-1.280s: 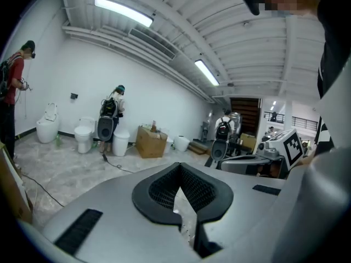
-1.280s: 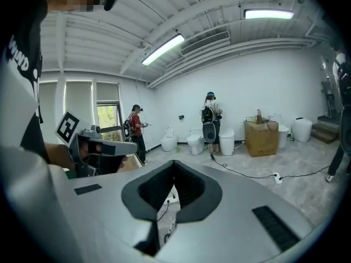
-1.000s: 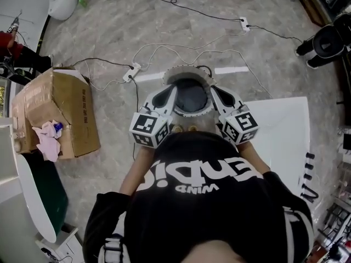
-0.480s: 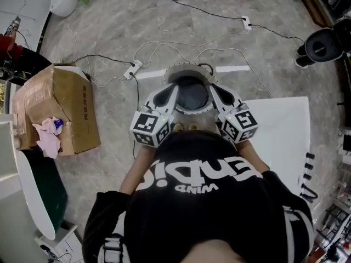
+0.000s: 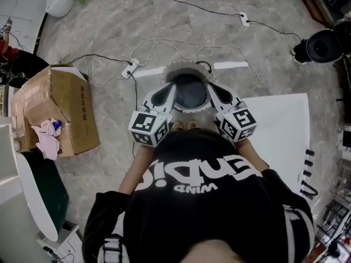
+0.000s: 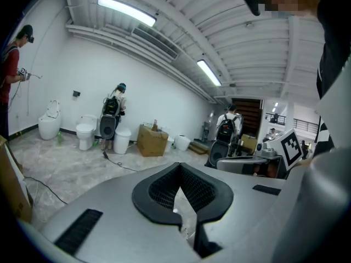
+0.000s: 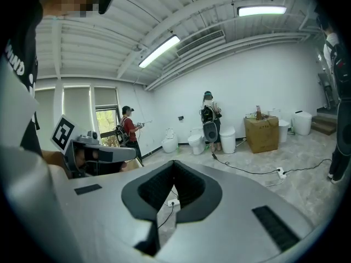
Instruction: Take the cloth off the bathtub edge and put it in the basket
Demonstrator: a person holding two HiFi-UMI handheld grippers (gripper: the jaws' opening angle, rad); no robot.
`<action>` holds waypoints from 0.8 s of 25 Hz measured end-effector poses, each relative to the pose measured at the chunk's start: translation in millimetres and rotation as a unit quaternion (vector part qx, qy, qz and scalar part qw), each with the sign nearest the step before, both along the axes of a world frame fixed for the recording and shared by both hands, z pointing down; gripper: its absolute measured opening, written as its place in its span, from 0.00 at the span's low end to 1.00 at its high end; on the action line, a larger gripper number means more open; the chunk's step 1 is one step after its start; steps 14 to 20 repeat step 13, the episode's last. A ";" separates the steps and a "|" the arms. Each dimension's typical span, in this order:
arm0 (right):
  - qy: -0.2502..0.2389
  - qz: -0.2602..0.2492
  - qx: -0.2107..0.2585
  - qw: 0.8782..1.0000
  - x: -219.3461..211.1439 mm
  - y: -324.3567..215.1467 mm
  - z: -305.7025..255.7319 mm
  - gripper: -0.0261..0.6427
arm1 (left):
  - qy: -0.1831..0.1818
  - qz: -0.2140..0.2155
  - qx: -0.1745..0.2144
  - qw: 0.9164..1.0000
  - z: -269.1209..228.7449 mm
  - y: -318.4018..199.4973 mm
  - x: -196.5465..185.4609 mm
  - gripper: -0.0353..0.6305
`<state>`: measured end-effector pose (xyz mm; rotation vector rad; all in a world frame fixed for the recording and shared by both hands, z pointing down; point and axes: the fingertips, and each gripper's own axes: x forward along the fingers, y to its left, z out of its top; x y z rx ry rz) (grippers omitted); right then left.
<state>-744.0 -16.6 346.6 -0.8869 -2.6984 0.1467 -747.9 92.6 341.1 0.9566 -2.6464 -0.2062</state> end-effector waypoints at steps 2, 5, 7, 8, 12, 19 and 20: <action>0.000 0.000 0.002 1.000 -1.5 0.9 0.3 0.06 | 0.002 0.000 0.000 1.000 1.2 1.5 -1.1 0.07; 0.000 -0.001 0.004 1.000 -3.7 4.3 0.6 0.06 | 0.005 0.000 -0.001 1.000 2.9 4.4 -2.6 0.07; 0.000 -0.002 0.004 1.000 -5.6 6.6 1.0 0.06 | 0.006 0.001 -0.002 1.000 3.9 5.8 -4.5 0.07; 0.001 -0.003 0.004 1.000 -6.6 7.1 1.1 0.06 | 0.006 0.001 -0.002 1.000 4.0 6.0 -5.7 0.07; 0.001 -0.006 0.004 1.000 -9.1 4.7 0.4 0.06 | 0.006 0.000 -0.004 1.000 3.1 3.6 -9.0 0.07; 0.000 -0.006 0.005 1.000 -9.6 3.6 0.3 0.06 | 0.006 0.000 -0.005 1.000 2.9 2.7 -9.6 0.07; 0.000 -0.006 0.005 1.000 -9.6 3.6 0.3 0.06 | 0.006 0.000 -0.005 1.000 2.9 2.7 -9.6 0.07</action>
